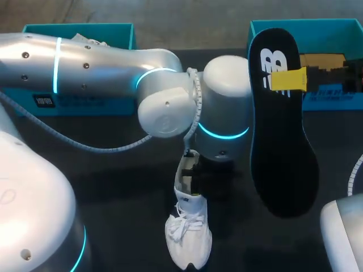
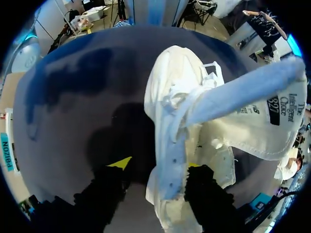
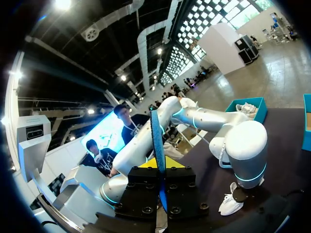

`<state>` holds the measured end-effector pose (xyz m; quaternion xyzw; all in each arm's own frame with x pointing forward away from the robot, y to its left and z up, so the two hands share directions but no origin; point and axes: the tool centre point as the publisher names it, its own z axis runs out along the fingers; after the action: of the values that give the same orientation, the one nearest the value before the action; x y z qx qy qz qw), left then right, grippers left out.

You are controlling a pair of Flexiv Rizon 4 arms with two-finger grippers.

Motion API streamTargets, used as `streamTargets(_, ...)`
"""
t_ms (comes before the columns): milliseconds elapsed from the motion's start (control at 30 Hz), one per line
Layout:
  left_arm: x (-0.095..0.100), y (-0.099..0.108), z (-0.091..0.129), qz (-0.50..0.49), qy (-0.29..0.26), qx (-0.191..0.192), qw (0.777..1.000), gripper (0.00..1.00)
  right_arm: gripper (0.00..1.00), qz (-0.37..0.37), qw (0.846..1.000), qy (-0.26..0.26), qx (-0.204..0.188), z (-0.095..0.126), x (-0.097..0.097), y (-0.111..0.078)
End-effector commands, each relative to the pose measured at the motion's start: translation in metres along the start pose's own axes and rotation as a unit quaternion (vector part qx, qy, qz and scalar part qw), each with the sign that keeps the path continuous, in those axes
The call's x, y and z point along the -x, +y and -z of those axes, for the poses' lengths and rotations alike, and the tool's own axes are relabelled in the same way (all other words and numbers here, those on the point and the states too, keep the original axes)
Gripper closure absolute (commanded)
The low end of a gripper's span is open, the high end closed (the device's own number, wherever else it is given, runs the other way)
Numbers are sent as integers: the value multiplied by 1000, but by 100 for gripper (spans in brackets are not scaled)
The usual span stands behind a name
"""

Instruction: Take the shoe out of the shoebox, open the shoe tongue, remove and reinsert the insole, then place the shoe into the shoebox

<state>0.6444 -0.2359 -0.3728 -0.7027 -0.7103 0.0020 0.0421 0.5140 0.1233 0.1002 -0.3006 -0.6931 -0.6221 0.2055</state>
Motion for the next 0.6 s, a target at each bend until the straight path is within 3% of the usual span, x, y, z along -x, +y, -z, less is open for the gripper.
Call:
streamTargets(33,-9,6,26,6,-36,4,999,0,100,-1,989,-5,149,-11,-10,-6)
streamTargets(300,-8,26,88,31,-156,3,987,0,100,-1,989,-5,149,-11,-10,-6)
streamTargets(433,-12,35,121,49,-247,-5,968,0,100,-1,989,-5,149,-11,-10,-6)
streamTargets(600,-16,43,145,76,-331,-16,941,0,100,-1,989,-5,149,-11,-10,-6)
